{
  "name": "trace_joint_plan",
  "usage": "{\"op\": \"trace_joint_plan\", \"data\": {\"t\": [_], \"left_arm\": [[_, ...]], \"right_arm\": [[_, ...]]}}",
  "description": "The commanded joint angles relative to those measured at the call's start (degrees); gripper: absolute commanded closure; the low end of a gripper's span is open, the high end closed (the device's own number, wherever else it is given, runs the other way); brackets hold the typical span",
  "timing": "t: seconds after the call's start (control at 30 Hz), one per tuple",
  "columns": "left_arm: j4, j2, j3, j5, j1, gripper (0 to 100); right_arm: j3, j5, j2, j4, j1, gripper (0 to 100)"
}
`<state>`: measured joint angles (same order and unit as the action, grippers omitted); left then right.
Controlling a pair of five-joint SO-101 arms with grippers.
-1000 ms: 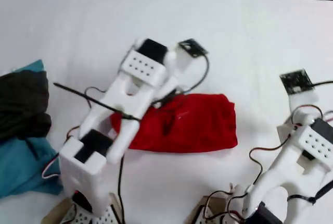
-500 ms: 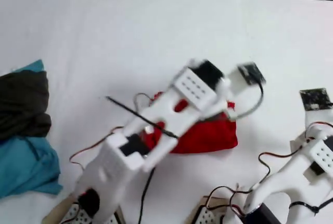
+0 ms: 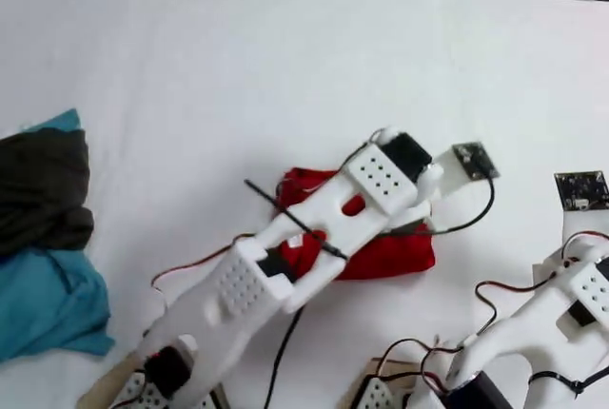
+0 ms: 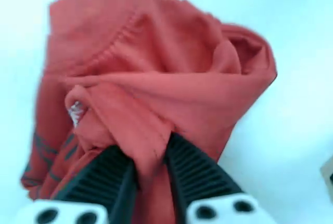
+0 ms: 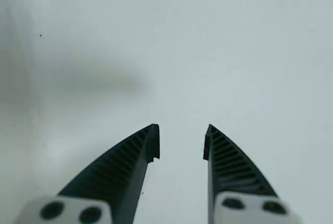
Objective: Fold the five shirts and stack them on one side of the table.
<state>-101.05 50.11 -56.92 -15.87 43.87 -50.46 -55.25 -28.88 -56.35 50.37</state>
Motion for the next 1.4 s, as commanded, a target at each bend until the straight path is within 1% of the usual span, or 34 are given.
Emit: {"op": "trace_joint_plan", "data": {"t": [0.0,0.07,0.23,0.37,0.47,0.53,0.63,0.77,0.87,1.0,1.17,1.27,1.37], "left_arm": [[-1.05,-0.53,-4.62,-0.26,-0.35,86],[-0.79,0.00,-4.79,-2.20,0.18,83],[-0.70,-0.18,-4.88,-3.16,1.58,83],[-0.97,-0.62,-7.78,-3.25,0.79,83],[-1.32,-2.73,-11.30,-2.90,-2.73,83],[-1.32,-5.63,-11.12,-3.08,-5.89,83],[-1.32,-10.99,-5.32,-3.25,-12.04,83],[-1.32,-18.64,10.42,-3.25,-19.08,83],[-1.05,-23.38,22.81,-3.34,-21.71,83],[0.70,-26.99,34.86,-3.43,-22.51,83],[5.89,-27.34,42.59,-3.25,-22.07,83],[7.38,-27.60,43.03,-2.90,-19.78,83],[5.19,-27.69,38.55,-2.81,-15.12,83]], "right_arm": [[-0.18,-0.44,-1.80,0.66,0.57,84.0],[-0.18,-0.44,-1.80,0.84,2.59,84.0],[-0.97,-0.44,-1.63,6.37,10.24,84.0],[-2.90,-0.44,-1.63,7.08,10.51,84.0],[-4.04,-0.35,-1.71,6.81,8.92,84.0],[-4.31,-0.35,-1.71,6.81,8.40,84.0],[-4.22,-0.35,-1.89,6.99,8.40,84.0],[-4.13,-0.35,-1.80,7.08,8.22,84.0],[-4.04,-0.35,-1.80,7.08,6.90,84.0],[-4.04,-0.26,-2.15,7.08,5.23,84.0],[-3.96,-0.26,-2.15,7.08,5.14,84.0],[-3.96,-0.35,-2.15,7.08,5.05,84.0],[-3.96,-0.18,-1.80,7.08,4.97,84.0]]}}
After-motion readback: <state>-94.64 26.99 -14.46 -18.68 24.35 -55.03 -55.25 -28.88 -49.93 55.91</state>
